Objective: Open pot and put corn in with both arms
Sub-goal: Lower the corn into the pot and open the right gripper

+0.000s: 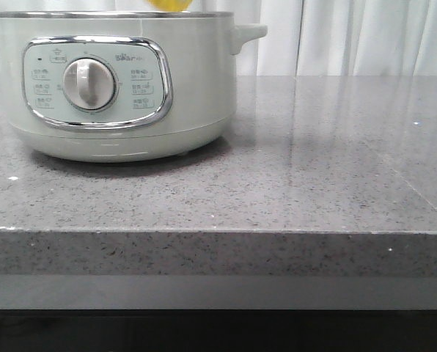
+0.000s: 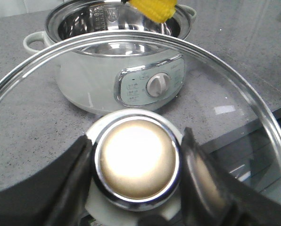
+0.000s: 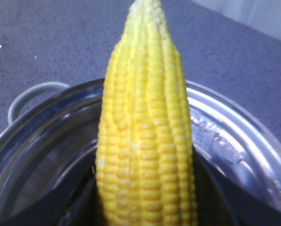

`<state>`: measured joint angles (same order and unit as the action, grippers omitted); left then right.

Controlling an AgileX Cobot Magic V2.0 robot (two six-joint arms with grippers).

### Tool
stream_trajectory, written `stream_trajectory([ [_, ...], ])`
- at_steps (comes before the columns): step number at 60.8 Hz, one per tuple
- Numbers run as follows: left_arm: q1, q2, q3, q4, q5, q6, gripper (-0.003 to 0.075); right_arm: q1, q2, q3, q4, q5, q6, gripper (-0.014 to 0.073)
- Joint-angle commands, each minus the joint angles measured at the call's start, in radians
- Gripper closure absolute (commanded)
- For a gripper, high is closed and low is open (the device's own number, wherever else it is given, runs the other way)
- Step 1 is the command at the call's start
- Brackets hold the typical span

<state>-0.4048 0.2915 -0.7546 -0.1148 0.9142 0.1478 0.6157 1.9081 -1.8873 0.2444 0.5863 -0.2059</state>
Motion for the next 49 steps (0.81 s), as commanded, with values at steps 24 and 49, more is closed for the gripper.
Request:
stream_trajectory([
  [24,-0.005,0.007,-0.032,-0.022,-0.157,-0.001,0.0566,-0.001,-0.009,-0.041,0.007,0.003,-0.011,0.0030],
  [49,-0.005,0.007,-0.032,-0.022,-0.157,-0.001,0.0566,-0.001,-0.038,-0.041,0.007,0.000,-0.011,0.0112],
])
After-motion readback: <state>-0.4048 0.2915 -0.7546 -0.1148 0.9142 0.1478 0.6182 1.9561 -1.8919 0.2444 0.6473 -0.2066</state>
